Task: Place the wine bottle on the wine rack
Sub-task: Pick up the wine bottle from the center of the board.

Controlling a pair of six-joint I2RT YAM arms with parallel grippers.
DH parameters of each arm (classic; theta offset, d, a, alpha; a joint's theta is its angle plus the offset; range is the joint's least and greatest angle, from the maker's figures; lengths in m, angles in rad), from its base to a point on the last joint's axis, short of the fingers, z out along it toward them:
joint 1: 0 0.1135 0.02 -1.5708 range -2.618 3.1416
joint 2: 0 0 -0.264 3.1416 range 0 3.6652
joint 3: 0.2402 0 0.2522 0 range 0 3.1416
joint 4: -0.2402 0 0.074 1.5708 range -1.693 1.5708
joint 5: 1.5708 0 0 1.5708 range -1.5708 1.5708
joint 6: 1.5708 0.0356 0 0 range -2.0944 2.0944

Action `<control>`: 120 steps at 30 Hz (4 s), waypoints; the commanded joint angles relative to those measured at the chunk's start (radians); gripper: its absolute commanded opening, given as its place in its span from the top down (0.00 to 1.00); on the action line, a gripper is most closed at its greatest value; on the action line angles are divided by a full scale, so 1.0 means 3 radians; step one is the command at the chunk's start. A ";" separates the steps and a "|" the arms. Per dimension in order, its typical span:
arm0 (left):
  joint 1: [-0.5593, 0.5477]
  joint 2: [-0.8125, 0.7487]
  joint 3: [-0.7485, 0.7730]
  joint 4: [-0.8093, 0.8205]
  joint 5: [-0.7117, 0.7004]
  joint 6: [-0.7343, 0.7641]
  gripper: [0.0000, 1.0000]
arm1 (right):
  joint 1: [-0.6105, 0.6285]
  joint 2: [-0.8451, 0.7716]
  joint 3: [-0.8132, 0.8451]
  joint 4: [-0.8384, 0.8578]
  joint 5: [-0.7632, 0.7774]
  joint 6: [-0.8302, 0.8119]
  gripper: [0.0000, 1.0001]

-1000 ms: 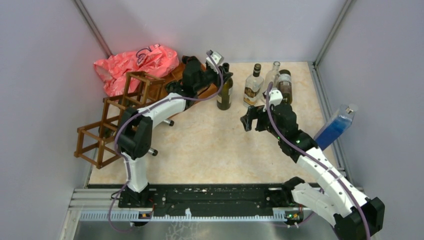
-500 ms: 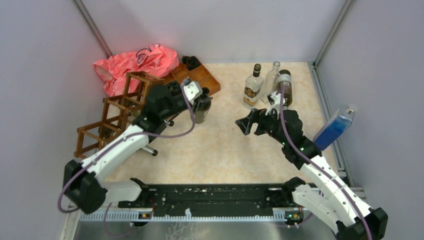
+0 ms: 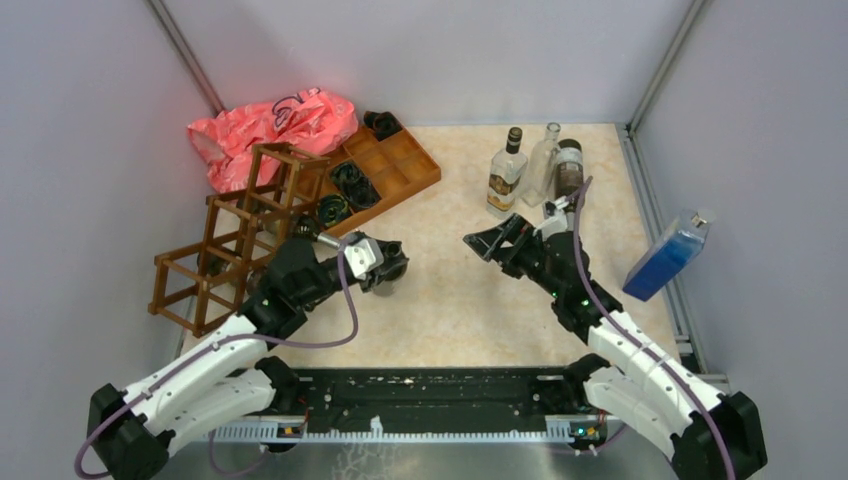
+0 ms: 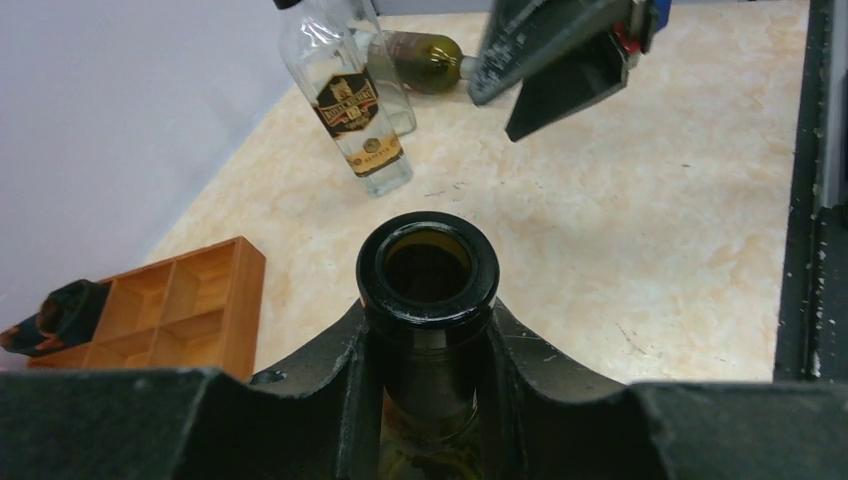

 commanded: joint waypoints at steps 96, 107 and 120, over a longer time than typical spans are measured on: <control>0.0012 0.0181 0.0008 0.0923 0.0401 0.0178 1.00 | 0.0680 0.0681 0.0060 0.1510 0.0167 0.0874 0.01; 0.0273 0.0485 0.0739 0.0130 0.0189 -0.0647 1.00 | 0.0765 0.0227 0.0289 0.0679 0.0048 -0.1714 0.02; 0.0499 0.0608 0.0932 -0.0008 0.0807 -0.1172 1.00 | 0.1006 0.0030 0.0018 0.0712 -0.0325 -0.3205 0.02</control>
